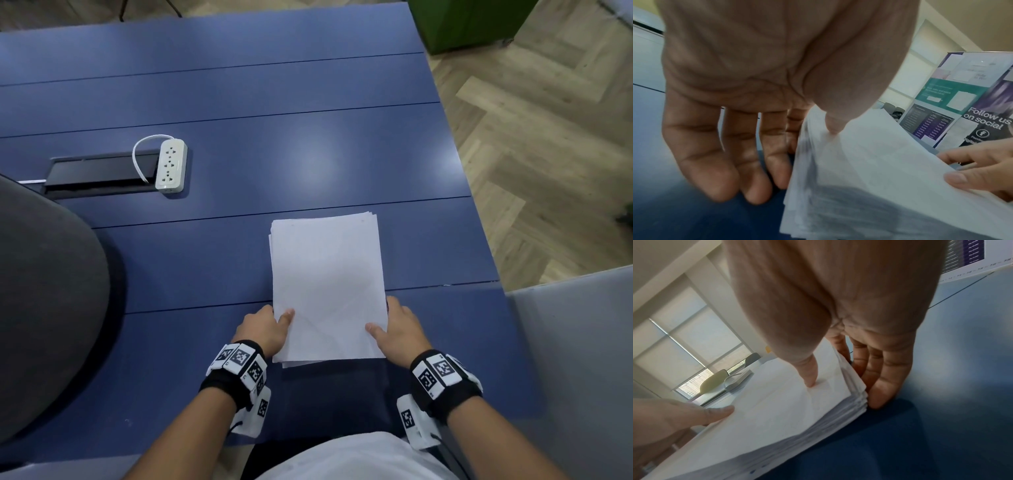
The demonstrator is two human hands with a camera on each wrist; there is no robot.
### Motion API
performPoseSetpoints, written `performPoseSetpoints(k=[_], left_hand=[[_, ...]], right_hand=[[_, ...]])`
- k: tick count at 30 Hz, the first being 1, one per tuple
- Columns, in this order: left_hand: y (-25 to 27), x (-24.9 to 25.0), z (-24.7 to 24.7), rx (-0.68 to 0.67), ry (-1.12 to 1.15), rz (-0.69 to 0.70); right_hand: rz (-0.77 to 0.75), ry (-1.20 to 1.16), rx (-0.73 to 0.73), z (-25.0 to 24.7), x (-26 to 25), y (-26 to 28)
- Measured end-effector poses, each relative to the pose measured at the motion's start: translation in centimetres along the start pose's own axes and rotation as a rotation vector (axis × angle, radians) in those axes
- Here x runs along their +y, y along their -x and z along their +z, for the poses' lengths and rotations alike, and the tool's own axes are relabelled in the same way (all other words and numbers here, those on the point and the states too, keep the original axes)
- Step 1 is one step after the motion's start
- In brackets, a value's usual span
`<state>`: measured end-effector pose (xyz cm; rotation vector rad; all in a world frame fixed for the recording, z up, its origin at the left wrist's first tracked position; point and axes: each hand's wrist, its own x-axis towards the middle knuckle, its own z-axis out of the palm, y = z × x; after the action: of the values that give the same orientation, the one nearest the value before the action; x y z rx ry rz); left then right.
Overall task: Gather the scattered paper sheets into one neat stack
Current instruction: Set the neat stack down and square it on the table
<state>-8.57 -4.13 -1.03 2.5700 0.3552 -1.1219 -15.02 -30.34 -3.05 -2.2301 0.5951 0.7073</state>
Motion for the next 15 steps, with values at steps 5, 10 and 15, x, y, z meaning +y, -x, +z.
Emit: performPoseSetpoints(k=[5, 10, 15], left_hand=[[0.5, 1.0, 0.1, 0.057, -0.001, -0.016], [1.2, 1.8, 0.3, 0.033, -0.003, -0.018], [1.5, 2.2, 0.1, -0.008, -0.021, -0.029]], right_hand=[[-0.019, -0.019, 0.023, 0.4, -0.1, -0.2], [-0.018, 0.004, 0.0, 0.4, -0.3, -0.8], [-0.017, 0.008, -0.006, 0.3, -0.1, -1.0]])
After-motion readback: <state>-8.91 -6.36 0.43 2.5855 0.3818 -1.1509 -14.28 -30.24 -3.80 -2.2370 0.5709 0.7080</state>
